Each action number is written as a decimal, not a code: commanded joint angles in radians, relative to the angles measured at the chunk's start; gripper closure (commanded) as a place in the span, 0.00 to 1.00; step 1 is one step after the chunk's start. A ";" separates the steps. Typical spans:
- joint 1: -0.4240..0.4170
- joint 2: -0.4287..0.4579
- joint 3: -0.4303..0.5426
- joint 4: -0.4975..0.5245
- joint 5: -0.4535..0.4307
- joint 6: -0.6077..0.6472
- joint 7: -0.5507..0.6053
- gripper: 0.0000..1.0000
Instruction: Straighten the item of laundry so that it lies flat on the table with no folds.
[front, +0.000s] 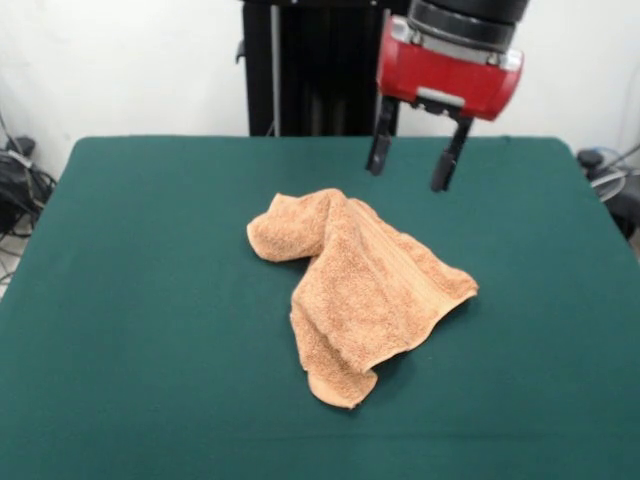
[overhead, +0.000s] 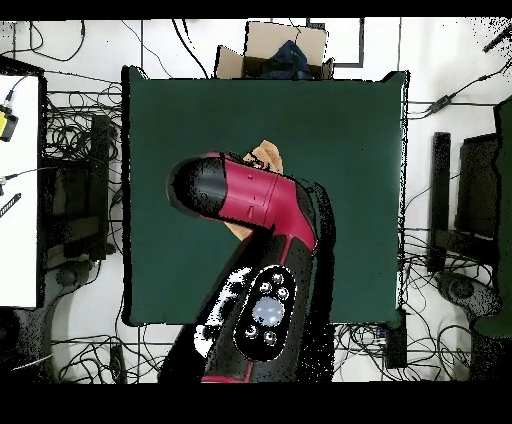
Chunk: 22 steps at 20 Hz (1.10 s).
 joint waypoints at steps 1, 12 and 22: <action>-0.050 0.072 0.167 0.155 0.058 -0.110 0.219 0.00; -0.050 0.128 0.167 0.146 0.056 -0.182 0.226 0.00; -0.065 0.183 0.190 0.130 0.053 -0.232 0.215 0.00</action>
